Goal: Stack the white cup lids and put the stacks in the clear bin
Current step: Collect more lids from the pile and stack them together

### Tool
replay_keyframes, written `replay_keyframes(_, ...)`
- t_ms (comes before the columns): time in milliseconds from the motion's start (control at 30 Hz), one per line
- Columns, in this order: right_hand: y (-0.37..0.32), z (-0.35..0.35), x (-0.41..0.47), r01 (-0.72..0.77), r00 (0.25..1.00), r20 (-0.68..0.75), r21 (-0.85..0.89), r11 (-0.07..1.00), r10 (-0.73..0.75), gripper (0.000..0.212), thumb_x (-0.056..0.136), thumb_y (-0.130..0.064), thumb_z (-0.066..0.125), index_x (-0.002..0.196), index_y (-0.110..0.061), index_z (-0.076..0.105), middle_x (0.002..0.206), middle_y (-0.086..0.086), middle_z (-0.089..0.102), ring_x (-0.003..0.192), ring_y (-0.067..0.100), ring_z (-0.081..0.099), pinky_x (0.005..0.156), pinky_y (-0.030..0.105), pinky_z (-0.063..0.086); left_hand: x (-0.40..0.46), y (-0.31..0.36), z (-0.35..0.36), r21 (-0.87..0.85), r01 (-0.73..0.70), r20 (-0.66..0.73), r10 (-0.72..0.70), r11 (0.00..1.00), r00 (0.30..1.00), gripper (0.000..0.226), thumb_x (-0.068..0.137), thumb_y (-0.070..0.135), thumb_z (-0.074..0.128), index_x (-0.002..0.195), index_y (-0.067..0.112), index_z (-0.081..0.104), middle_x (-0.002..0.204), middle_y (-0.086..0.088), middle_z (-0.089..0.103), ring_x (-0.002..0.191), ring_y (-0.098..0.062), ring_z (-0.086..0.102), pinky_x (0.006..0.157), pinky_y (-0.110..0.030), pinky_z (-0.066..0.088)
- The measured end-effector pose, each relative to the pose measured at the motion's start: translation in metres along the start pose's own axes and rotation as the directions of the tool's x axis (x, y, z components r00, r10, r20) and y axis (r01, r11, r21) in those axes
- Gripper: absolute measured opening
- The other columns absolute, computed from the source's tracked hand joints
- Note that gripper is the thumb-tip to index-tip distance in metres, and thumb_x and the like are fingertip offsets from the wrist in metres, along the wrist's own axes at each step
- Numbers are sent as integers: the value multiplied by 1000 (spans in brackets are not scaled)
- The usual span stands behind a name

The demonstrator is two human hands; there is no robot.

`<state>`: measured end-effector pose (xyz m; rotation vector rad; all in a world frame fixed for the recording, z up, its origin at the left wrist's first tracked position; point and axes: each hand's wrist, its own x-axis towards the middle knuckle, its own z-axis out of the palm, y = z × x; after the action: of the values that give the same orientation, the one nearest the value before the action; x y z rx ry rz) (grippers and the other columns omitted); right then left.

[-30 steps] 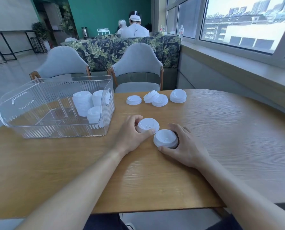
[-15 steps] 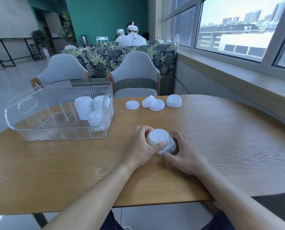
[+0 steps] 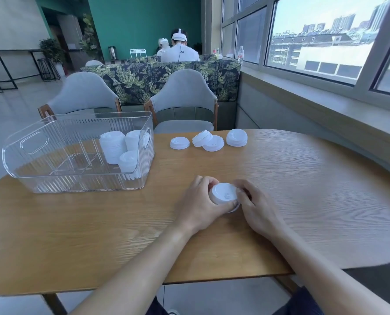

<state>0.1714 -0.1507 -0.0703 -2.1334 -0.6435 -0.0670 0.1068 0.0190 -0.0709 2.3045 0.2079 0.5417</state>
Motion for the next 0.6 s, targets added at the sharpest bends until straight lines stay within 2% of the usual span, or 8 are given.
replay_keyframes(233,0,1,1,38,999,-21,-33,999,-39,27,100,-24,51,121,-30,66,116,-18,67,112,6,57,95,27,43,1,-1,-1,59,-6,28,4,998,1000,71,53,84,69,108,41,53,108,23,51,107,-6,55,93,-35,51)
replay_keyframes(467,2,2,2,53,998,-24,-66,996,-55,30,101,-25,51,126,-28,68,125,-18,66,121,4,53,97,21,38,-1,1,-2,80,-14,15,13,997,1000,71,57,83,69,111,38,56,110,23,51,107,-4,54,96,-34,49)
replay_keyframes(600,2,3,2,71,997,-24,-72,995,-73,31,101,-27,52,128,-26,68,127,-15,65,123,6,52,103,25,39,-3,2,-5,58,-17,9,17,998,1000,66,65,68,81,116,32,60,112,20,54,108,-2,54,95,-32,50)
